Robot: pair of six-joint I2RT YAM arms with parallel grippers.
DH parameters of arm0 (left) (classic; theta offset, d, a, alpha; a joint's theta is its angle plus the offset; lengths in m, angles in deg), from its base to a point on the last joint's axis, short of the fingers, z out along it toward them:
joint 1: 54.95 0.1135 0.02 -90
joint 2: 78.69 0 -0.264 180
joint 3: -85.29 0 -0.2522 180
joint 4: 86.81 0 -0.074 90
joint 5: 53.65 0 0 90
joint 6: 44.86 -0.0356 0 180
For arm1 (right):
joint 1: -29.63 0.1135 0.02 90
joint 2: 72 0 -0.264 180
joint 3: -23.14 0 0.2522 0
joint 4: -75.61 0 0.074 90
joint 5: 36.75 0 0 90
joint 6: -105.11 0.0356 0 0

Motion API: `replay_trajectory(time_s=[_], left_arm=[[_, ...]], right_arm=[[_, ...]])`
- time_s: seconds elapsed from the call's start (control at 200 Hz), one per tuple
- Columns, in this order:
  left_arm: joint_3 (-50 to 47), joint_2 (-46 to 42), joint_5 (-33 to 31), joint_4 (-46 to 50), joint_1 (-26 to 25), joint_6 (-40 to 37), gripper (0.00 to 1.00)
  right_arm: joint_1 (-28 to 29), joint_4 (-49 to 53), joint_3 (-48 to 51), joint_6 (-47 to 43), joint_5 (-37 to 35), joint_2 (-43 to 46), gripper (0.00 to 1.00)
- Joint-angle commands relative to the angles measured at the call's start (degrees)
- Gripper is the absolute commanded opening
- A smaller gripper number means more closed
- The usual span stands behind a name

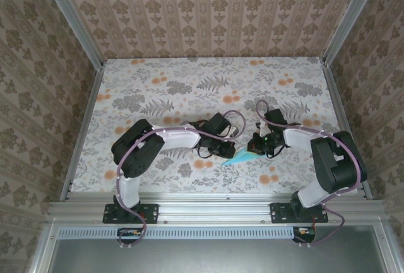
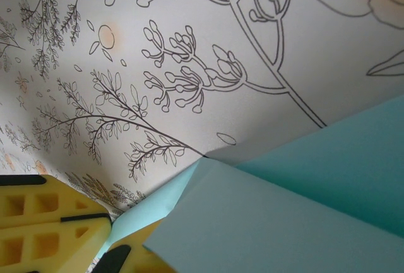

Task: Fold a paper plane with a square sheet of paper (pick it up from the middle)
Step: Fold the wing for the fifth time at the center of the table.

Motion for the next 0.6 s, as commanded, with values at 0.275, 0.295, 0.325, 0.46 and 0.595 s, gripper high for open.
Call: replay_trajectory(time_s=[0.275,0.295,0.325,0.46,0.595], left_arm=[[-0.4,1.2,2.5,-1.3,-1.6,0.7,0.06],[-0.4,1.3,2.5,-1.3,-1.7,0.7,0.06],[-0.4,1.3,2.5,-1.4,-1.9,0.8,0.06],[-0.3,1.5,2.1,-1.3,-2.6,0.4,0.06],[-0.2,1.3,1.6,-1.3,-2.8,0.3,0.07]], right_arm=[[0.4,3.7,2.6,0.1,-4.5,0.0,0.0],[0.4,3.7,2.6,0.1,-4.5,0.1,0.0],[0.5,3.6,2.7,0.2,-4.5,0.2,0.0],[0.4,3.6,2.7,0.3,-4.7,0.3,0.0],[0.4,3.7,2.7,0.3,-4.7,0.1,0.0]])
